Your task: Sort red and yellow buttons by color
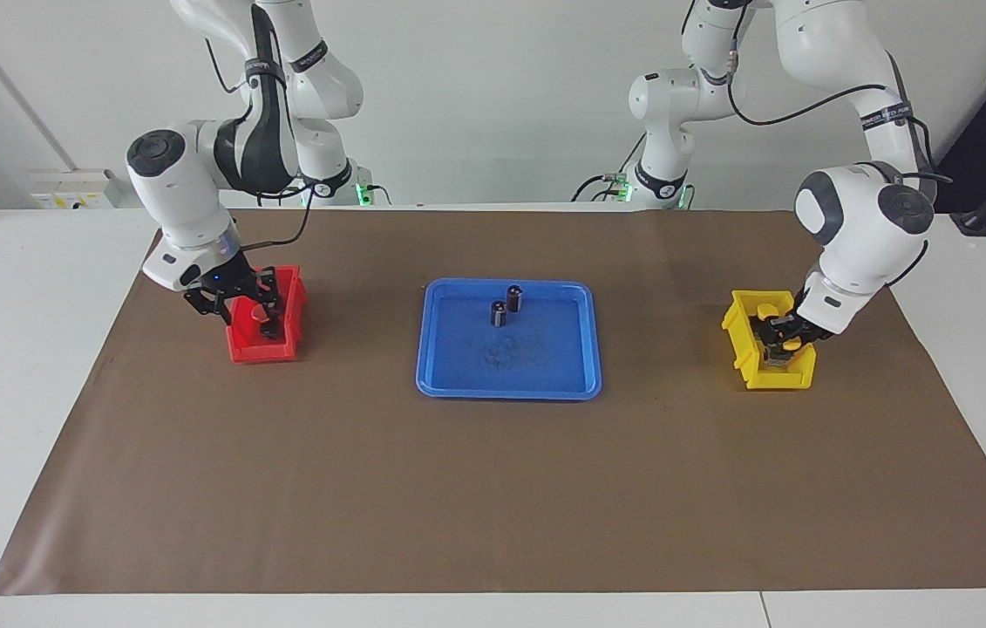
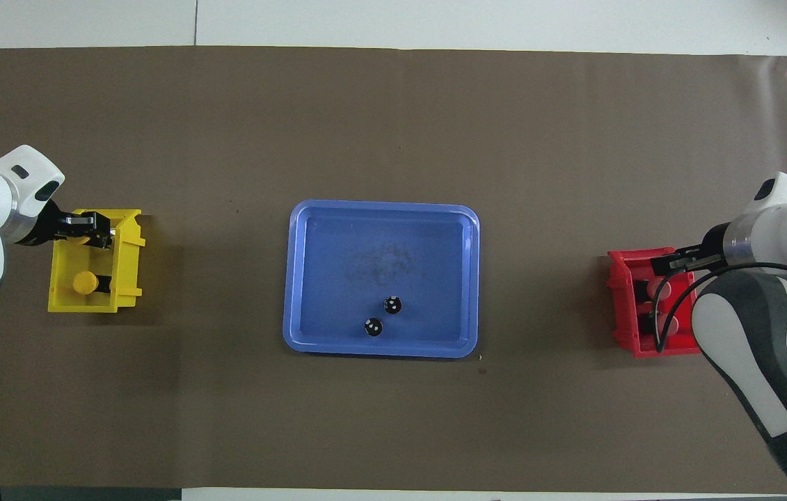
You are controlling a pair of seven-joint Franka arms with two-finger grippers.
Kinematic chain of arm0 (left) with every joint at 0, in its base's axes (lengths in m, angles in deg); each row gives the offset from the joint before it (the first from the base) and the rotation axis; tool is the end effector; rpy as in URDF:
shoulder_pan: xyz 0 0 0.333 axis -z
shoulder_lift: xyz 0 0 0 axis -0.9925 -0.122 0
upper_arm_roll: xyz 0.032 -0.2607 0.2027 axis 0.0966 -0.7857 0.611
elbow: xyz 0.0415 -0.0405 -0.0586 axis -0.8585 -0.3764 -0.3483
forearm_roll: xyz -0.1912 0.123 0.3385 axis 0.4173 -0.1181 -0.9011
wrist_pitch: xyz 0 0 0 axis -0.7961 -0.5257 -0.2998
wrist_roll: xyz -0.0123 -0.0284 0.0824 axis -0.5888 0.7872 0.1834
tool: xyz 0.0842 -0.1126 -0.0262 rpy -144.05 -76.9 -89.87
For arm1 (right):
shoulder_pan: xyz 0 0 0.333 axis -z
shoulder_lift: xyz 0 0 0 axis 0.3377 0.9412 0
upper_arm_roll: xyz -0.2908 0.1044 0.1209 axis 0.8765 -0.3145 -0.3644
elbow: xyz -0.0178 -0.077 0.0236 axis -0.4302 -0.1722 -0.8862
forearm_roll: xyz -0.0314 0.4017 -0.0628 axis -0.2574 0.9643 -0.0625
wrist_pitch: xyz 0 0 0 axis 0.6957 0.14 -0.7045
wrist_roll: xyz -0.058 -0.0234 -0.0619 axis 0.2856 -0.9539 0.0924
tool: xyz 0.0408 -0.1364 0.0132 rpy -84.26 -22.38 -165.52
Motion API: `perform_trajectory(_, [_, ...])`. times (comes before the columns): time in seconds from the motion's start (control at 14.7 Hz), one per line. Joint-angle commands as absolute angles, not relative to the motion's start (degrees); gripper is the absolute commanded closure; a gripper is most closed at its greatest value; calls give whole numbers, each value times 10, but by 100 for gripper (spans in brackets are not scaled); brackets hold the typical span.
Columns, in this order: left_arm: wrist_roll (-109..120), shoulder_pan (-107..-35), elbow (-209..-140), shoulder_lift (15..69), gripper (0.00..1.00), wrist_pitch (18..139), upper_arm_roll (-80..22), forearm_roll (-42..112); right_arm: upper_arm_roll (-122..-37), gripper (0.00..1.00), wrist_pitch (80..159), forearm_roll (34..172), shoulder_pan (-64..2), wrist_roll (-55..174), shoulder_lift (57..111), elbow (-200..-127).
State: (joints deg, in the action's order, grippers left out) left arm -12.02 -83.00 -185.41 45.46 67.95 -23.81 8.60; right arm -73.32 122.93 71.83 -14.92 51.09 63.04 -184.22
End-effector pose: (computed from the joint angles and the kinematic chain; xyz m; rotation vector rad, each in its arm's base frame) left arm 0.5797 0.0242 0.3365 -3.1211 0.0114 -0.0186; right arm 0.5295 -0.0340 0.4088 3.1048 0.3558 0.0359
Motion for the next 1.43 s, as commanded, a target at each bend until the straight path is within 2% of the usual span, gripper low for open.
perform_trajectory(0.0, [-125, -833, -1882, 460, 99, 719, -240, 78, -742, 18, 1147, 728, -153, 536, 638, -1760])
perform_trajectory(0.07, [-124, -833, -1886, 452, 98, 737, -240, 78, -743, 17, 1114, 728, -164, 567, 637, -1731])
perform_trajectory(0.14, [-124, -832, -1893, 450, 93, 749, -240, 78, -744, 10, 1083, 728, -166, 583, 637, -1705])
perform_trajectory(0.2, [-125, -833, -1893, 450, 80, 751, -240, 78, -745, 0, 1057, 728, -169, 601, 635, -1676])
perform_trajectory(0.27, [-125, -833, -1891, 450, 65, 747, -240, 78, -746, 0, 1023, 728, -174, 628, 638, -1638])
perform_trajectory(0.34, [-124, -832, -1888, 450, 57, 744, -240, 78, -747, 0, 980, 728, -175, 656, 645, -1588])
perform_trajectory(0.48, [-125, -833, -1870, 457, 45, 712, -239, 78, -746, 0, 919, 727, -167, 666, 678, -1507])
perform_trajectory(0.68, [-127, -831, -1810, 459, 30, 630, -240, 78, -741, 0, 873, 725, -164, 669, 701, -1447])
perform_trajectory(0.81, [-126, -826, -1766, 459, 25, 568, -240, 78, -735, 0, 865, 728, -154, 669, 702, -1444])
perform_trajectory(0.88, [-126, -824, -1755, 461, 18, 552, -239, 78, -734, 0, 866, 728, -142, 669, 702, -1450])
perform_trajectory(0.95, [-127, -823, -1755, 477, 5, 547, -240, 78, -731, 0, 869, 728, -135, 666, 700, -1462])
perform_trajectory(1.02, [-127, -823, -1755, 489, 0, 542, -240, 78, -725, 0, 872, 727, -133, 666, 692, -1480])
perform_trajectory(1.36, [-127, -813, -1734, 561, 0, 451, -256, 78, -723, 0, 871, 720, -132, 667, 673, -1511])
